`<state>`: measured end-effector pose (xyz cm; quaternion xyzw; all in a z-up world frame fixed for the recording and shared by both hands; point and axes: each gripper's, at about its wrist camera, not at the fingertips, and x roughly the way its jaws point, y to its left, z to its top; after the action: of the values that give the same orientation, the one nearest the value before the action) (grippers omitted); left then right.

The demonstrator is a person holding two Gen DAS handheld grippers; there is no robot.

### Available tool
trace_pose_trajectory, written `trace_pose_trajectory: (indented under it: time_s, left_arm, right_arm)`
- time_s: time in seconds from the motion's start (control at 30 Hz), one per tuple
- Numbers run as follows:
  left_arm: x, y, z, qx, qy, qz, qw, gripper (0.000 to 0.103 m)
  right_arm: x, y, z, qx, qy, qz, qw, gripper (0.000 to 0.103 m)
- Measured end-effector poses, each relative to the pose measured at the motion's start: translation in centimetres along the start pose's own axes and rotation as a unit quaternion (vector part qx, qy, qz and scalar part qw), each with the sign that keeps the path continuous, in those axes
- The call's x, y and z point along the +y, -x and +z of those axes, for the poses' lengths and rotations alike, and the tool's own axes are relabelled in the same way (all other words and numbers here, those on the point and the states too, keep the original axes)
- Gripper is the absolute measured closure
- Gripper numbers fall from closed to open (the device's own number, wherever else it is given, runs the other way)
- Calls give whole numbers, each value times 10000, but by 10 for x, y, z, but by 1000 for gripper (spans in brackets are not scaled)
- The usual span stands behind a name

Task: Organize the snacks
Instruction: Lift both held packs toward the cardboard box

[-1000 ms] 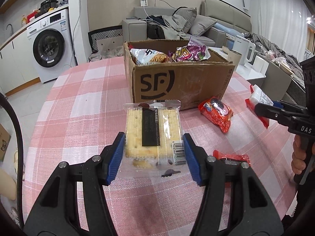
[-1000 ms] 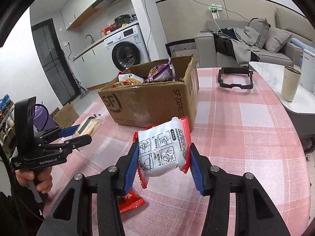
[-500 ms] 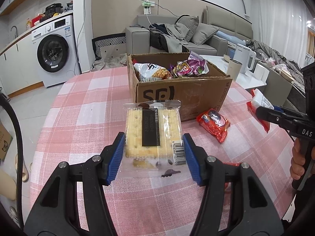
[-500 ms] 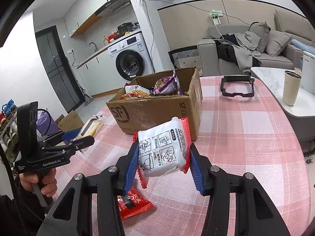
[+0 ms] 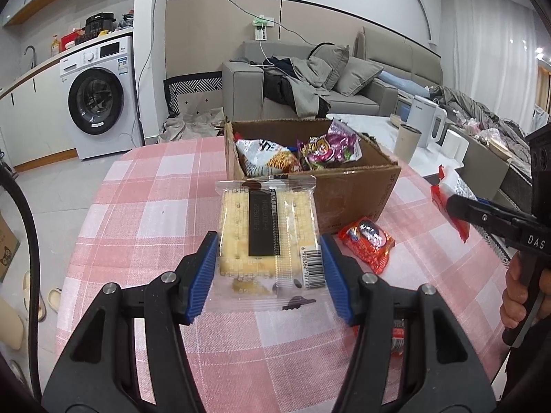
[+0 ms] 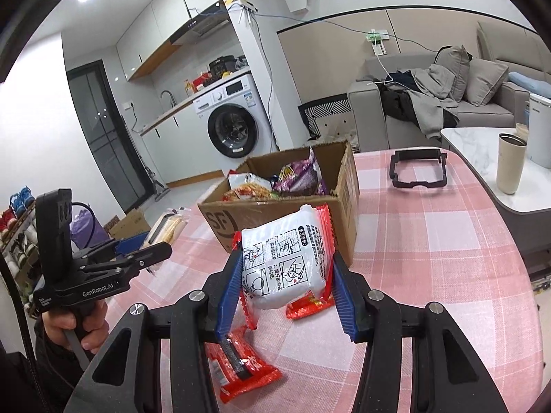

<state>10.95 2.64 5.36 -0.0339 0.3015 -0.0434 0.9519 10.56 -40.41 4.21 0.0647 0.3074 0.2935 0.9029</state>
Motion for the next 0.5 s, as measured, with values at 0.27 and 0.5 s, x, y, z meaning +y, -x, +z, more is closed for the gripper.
trace_pose_trajectory:
  time_s: [0.27, 0.5]
  left_arm:
    - [-8, 6, 20, -265, -14, -35, 9996, 48]
    - [-11, 5, 42, -422, -41, 17, 9991, 48]
  right_arm:
    - [11, 2, 18, -175, 107, 93, 9997, 53]
    - [16, -5, 35, -255, 171, 76, 9995, 53]
